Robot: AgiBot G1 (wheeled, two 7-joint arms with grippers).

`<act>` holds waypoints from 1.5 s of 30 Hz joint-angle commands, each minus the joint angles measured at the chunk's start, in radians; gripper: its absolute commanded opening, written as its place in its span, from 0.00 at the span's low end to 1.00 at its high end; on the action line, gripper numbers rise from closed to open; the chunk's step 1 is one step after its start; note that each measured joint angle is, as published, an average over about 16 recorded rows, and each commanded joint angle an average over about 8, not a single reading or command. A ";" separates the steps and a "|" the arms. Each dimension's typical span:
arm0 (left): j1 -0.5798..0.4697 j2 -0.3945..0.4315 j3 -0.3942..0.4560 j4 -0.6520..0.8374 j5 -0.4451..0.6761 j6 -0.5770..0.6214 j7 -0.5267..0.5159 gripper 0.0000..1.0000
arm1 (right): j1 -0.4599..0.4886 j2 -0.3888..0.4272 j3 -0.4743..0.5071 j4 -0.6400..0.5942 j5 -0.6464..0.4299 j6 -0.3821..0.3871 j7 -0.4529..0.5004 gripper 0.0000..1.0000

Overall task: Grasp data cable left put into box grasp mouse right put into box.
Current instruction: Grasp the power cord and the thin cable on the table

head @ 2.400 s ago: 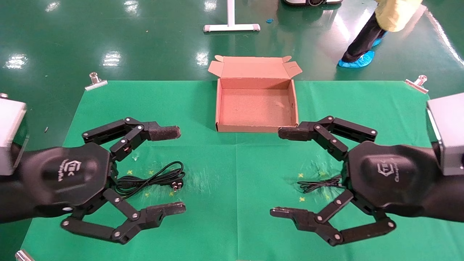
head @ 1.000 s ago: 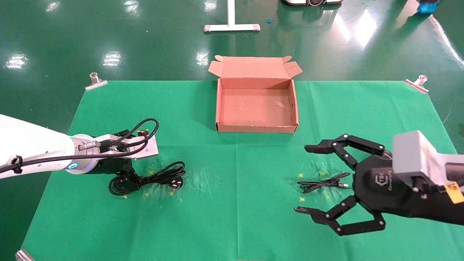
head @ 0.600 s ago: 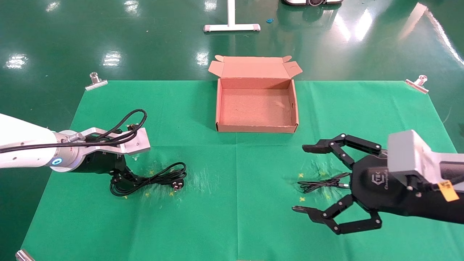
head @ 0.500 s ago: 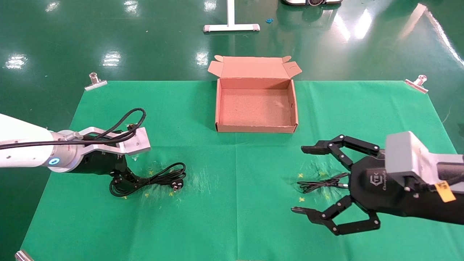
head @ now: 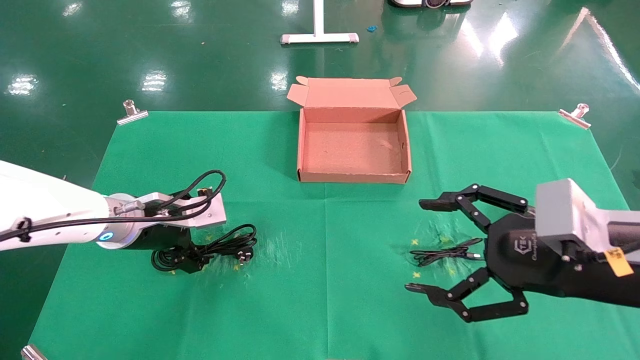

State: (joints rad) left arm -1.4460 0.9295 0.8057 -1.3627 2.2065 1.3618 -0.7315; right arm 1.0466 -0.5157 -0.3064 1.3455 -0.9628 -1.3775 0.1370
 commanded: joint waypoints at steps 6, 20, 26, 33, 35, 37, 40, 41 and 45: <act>0.003 0.012 0.008 0.000 0.035 -0.011 -0.017 1.00 | -0.004 0.003 0.001 0.000 -0.001 0.003 -0.002 1.00; 0.005 0.016 0.013 0.000 0.047 -0.010 -0.020 1.00 | 0.017 0.006 -0.045 0.003 -0.146 0.033 -0.001 1.00; 0.005 0.016 0.013 0.000 0.047 -0.010 -0.021 1.00 | 0.065 -0.029 -0.124 -0.005 -0.357 0.065 0.035 1.00; 0.005 0.016 0.014 0.000 0.047 -0.010 -0.021 1.00 | 0.117 -0.104 -0.201 -0.025 -0.571 0.120 0.096 1.00; 0.005 0.016 0.014 0.000 0.047 -0.010 -0.021 1.00 | 0.124 -0.124 -0.213 -0.034 -0.606 0.135 0.103 1.00; 0.005 0.016 0.014 0.000 0.047 -0.010 -0.021 1.00 | 0.130 -0.145 -0.225 -0.048 -0.636 0.149 0.106 1.00; 0.005 0.016 0.014 0.000 0.047 -0.010 -0.021 1.00 | 0.137 -0.175 -0.240 -0.076 -0.674 0.166 0.107 1.00; 0.005 0.016 0.014 0.000 0.047 -0.010 -0.021 1.00 | 0.140 -0.185 -0.245 -0.088 -0.685 0.172 0.106 1.00; 0.005 0.016 0.014 0.000 0.047 -0.010 -0.021 1.00 | 0.153 -0.226 -0.260 -0.144 -0.720 0.194 0.093 1.00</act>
State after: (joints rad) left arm -1.4414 0.9453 0.8193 -1.3632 2.2539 1.3518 -0.7522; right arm 1.2015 -0.7373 -0.5631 1.2013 -1.6752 -1.1873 0.2272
